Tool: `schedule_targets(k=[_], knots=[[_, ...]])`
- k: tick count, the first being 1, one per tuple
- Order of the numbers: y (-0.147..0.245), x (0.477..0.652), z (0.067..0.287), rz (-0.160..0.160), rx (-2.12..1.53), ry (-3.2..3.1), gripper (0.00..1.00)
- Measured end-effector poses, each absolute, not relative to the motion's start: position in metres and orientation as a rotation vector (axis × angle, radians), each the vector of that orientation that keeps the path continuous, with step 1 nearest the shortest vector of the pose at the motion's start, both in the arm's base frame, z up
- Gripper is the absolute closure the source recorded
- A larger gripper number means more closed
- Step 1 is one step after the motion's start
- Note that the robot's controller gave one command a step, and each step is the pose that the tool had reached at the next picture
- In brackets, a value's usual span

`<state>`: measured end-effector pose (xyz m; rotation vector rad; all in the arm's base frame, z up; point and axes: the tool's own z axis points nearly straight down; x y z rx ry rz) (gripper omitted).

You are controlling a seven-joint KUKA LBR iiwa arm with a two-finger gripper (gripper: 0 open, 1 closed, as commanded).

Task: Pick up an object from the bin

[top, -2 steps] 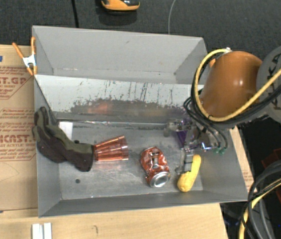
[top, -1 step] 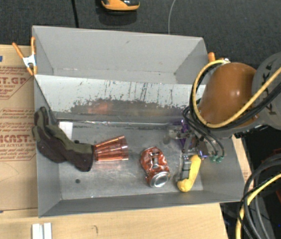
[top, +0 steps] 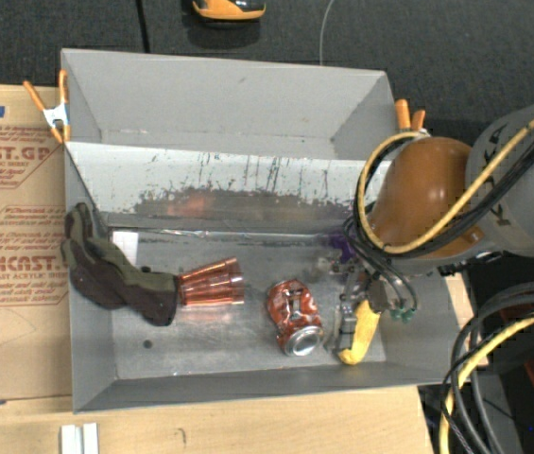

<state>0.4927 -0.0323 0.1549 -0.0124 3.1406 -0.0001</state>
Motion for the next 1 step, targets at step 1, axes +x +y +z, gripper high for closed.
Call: schedule_targets(k=[1], knots=[[-0.0228,0.4942,0.1337,0.000,-0.429,3.112,0.00]])
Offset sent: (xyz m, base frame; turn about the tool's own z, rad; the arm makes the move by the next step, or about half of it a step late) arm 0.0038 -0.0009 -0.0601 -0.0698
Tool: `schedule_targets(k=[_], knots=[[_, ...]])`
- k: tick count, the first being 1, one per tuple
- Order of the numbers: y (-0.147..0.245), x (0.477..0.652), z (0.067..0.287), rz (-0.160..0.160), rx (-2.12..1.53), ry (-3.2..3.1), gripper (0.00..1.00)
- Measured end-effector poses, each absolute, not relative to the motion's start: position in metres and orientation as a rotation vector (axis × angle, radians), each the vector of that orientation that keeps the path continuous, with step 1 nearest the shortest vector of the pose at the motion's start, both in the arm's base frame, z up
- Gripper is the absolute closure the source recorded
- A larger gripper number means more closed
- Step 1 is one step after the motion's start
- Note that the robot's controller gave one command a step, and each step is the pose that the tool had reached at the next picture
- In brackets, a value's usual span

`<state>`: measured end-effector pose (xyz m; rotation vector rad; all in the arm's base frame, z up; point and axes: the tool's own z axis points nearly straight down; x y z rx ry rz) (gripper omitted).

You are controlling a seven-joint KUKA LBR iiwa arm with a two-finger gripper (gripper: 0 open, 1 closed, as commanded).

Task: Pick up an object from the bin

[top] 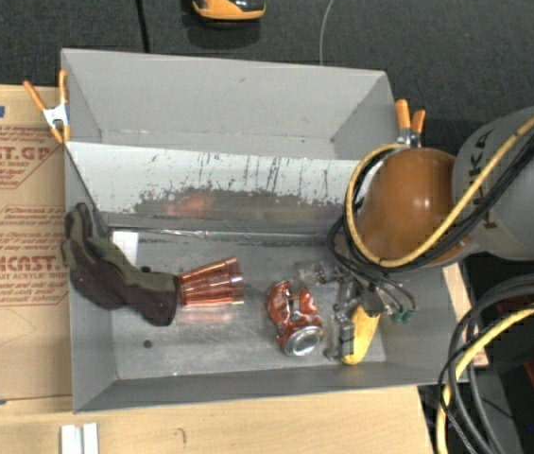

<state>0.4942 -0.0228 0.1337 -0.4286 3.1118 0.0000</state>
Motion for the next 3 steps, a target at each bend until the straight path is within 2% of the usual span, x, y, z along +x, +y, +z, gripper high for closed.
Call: schedule_targets(k=[1,2,3], knots=[[-0.033,0.497,0.096,0.000,-0.124,3.138,1.00],[-0.033,0.497,0.096,0.000,-0.124,3.137,1.00],[-0.030,0.491,0.141,0.001,-0.135,3.144,1.00]])
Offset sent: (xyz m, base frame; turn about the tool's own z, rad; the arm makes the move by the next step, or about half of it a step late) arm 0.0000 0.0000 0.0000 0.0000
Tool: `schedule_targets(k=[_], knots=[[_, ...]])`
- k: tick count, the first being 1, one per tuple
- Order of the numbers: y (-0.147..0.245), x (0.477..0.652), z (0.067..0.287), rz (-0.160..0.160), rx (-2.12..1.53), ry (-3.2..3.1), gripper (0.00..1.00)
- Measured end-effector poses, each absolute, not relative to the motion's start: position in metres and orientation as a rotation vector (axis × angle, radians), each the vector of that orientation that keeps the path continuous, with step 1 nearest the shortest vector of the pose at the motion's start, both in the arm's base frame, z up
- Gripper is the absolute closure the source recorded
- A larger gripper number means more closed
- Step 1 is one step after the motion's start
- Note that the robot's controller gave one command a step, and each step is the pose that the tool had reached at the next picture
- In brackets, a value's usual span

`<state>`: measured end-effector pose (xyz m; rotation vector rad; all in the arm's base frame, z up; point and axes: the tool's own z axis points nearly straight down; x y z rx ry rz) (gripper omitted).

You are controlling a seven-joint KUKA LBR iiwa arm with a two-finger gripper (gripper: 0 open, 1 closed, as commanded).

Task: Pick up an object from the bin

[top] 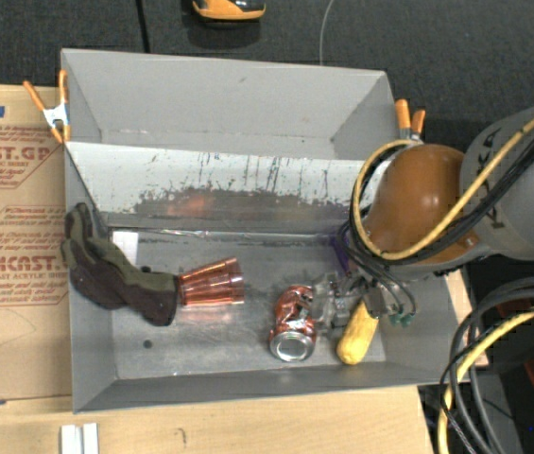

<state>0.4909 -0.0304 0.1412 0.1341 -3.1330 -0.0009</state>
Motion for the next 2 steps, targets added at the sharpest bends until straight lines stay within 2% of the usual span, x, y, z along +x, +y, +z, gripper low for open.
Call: schedule_targets(k=[1,2], knots=[[-0.026,0.500,0.179,0.002,0.152,-3.144,1.00],[-0.013,0.523,0.205,0.000,0.165,-3.140,0.00]])
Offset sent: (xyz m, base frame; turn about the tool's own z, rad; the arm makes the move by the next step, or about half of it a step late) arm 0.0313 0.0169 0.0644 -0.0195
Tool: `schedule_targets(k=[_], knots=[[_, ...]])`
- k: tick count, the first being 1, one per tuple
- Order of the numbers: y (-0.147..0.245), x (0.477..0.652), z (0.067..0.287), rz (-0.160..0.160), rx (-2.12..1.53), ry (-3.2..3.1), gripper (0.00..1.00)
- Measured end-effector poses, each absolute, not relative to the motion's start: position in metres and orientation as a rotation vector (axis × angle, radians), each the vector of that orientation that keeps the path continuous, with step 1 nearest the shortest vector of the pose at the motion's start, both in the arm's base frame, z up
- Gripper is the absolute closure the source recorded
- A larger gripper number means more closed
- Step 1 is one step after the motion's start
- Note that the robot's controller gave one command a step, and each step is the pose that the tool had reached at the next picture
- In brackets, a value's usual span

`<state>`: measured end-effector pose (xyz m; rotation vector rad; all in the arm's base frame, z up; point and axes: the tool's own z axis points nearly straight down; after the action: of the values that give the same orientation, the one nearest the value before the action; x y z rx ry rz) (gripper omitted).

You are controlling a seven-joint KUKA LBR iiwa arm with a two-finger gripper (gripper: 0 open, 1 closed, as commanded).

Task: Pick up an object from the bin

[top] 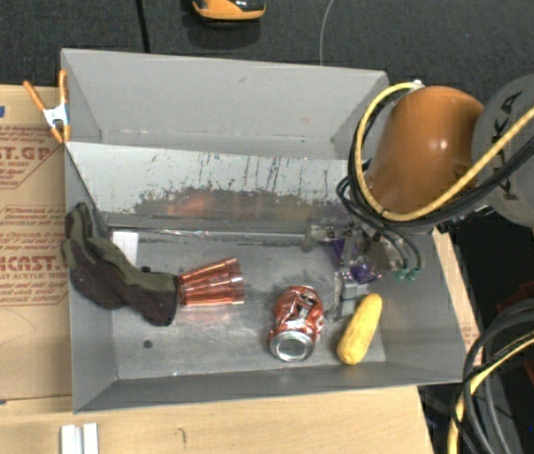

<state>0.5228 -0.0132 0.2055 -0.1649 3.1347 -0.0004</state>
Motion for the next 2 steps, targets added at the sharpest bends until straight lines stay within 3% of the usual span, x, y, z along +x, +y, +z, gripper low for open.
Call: schedule_targets(k=[1,2], knots=[[-0.013,0.523,0.205,0.000,-0.165,3.135,0.00],[-0.020,0.523,0.183,-0.001,-0.291,3.120,0.00]])
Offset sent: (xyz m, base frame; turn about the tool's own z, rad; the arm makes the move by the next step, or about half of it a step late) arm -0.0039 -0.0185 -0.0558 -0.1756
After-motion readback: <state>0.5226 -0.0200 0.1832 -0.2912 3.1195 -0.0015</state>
